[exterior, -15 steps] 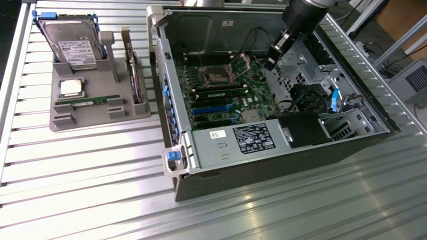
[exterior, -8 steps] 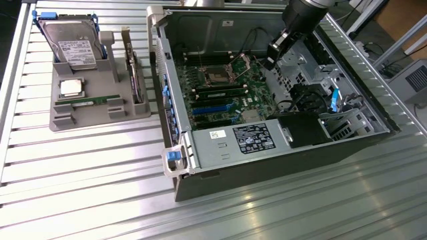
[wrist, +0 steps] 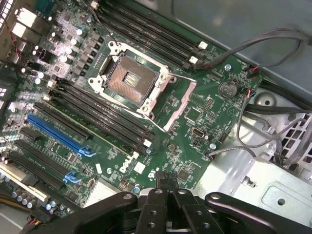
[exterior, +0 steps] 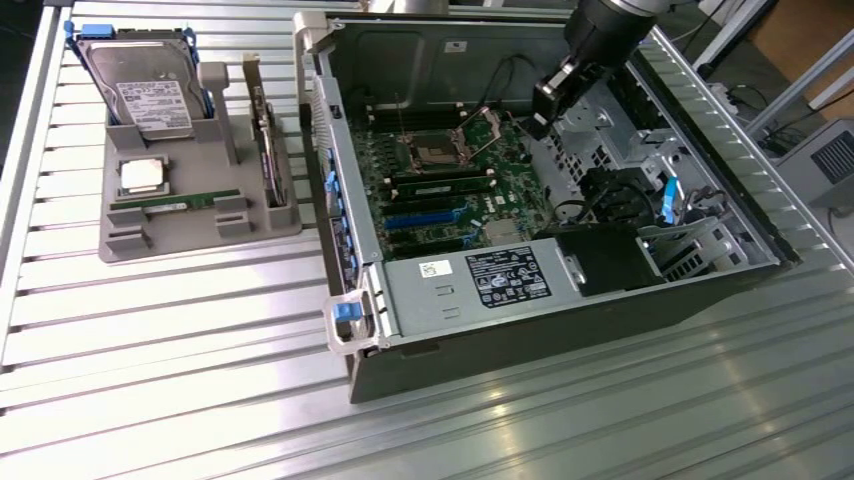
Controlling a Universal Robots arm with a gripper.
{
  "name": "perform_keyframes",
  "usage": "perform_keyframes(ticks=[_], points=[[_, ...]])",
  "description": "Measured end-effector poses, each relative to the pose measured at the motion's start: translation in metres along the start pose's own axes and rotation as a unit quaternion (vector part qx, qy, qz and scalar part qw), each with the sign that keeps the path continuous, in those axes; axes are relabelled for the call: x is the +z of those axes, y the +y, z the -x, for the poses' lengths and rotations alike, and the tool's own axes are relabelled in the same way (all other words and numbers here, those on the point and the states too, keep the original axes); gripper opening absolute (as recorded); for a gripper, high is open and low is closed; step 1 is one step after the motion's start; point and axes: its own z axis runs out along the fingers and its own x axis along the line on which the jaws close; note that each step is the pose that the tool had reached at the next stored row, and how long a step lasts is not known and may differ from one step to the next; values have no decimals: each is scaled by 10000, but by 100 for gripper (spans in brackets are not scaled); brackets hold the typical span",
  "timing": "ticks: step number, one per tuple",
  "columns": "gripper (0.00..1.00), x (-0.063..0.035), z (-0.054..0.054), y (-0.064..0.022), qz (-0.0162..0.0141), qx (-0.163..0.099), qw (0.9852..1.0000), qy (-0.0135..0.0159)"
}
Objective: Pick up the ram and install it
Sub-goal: 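Press down the ram until it locks into place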
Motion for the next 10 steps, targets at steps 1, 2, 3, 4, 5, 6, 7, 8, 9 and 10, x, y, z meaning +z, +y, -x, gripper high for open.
perform_keyframes(ticks=[1, 2, 3, 4, 5, 6, 7, 8, 9, 10], points=[[10, 0, 0, 0, 4, 32, 10000, -1], [10, 0, 0, 0, 9, 75, 10000, -3], [10, 0, 0, 0, 18, 166, 9999, -6], [10, 0, 0, 0, 26, 233, 9997, -9], [10, 0, 0, 0, 33, 301, 9995, -11], [10, 0, 0, 0, 40, 361, 9993, -13], [10, 0, 0, 0, 44, 404, 9992, -15], [10, 0, 0, 0, 50, 458, 9989, -17], [10, 0, 0, 0, 59, 539, 9985, -19], [10, 0, 0, 0, 70, 639, 9979, -23]])
